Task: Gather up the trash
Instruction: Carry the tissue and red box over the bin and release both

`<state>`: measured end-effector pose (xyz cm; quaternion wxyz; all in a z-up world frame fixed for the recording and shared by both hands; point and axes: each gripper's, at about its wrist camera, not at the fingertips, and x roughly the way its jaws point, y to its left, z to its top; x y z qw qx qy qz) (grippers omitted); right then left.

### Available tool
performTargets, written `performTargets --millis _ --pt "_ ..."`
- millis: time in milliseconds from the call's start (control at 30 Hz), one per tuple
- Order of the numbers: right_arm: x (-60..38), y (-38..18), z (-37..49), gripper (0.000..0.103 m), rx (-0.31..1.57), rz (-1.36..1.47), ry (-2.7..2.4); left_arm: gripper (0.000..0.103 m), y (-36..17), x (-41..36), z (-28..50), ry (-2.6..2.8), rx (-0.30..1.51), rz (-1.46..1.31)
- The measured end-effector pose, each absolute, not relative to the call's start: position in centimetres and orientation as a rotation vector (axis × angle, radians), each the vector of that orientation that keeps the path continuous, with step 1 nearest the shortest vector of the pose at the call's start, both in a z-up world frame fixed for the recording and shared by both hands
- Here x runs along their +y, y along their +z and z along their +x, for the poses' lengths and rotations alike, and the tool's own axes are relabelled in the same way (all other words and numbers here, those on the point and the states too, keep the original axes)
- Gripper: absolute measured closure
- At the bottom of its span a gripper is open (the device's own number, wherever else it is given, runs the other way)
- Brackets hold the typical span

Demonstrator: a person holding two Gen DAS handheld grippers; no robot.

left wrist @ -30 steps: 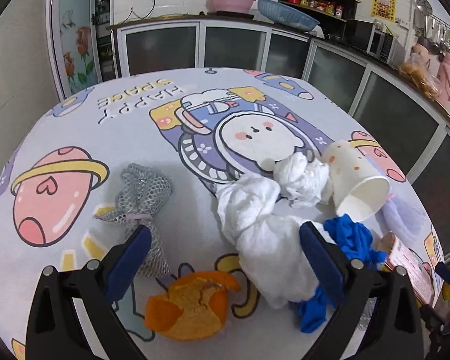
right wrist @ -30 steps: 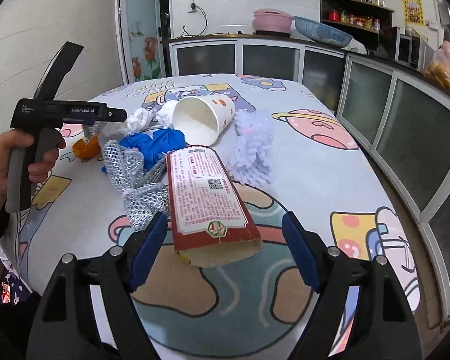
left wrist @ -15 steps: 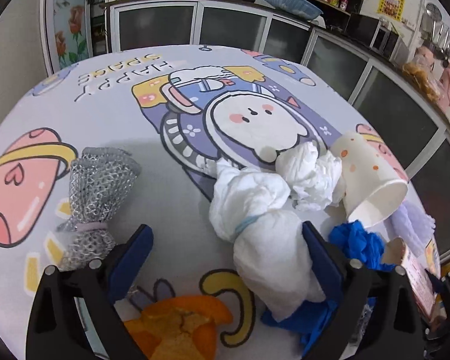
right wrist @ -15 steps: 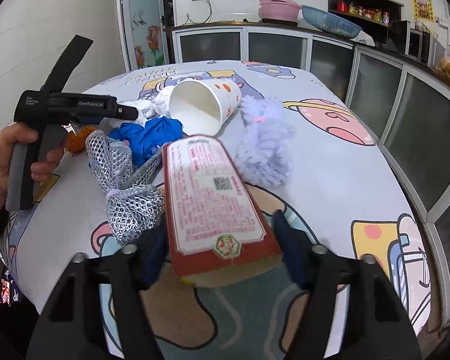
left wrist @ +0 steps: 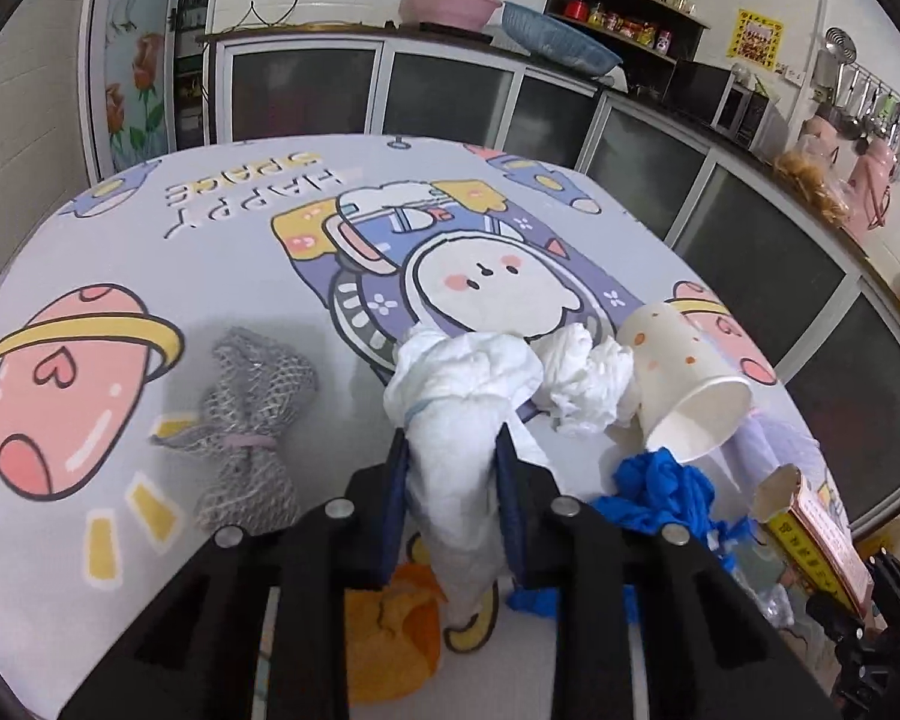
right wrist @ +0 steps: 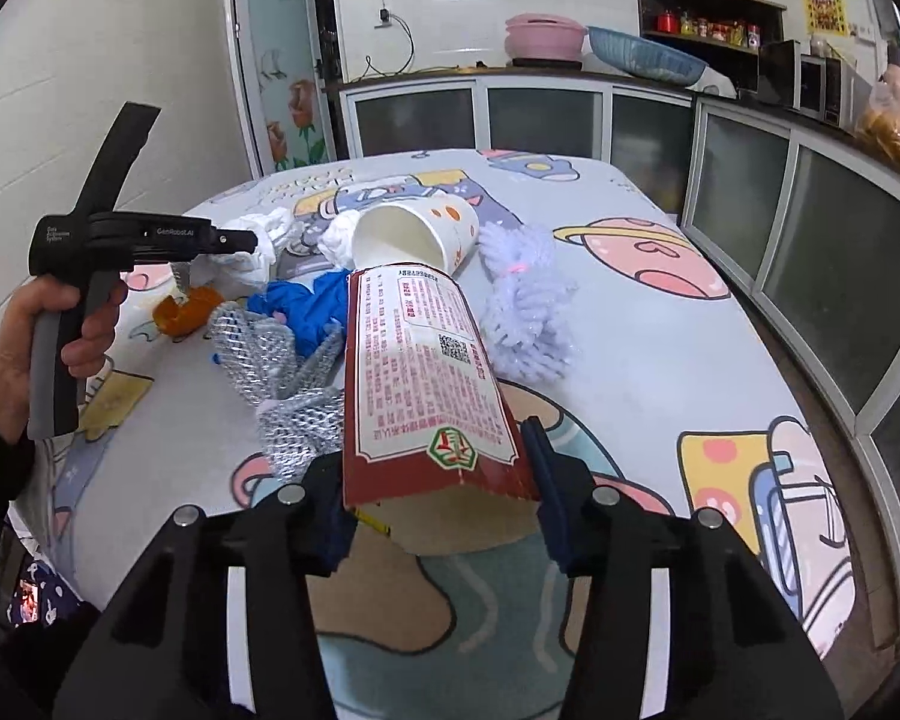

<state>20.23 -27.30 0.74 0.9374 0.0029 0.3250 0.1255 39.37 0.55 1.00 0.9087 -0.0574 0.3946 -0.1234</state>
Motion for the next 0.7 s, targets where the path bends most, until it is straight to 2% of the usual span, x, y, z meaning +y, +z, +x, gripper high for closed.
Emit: performTargets --millis 333,700 --pt "-28.3 2.0 16.0 0.056 0.631 0.017 0.218 0.078 2.6 0.6 33.0 -0.297 0.759 -0.121" --pt "-33.1 2.3 9.4 0.056 0.624 0.074 0.083 0.078 3.0 -4.6 25.8 -0.463 0.744 -0.103"
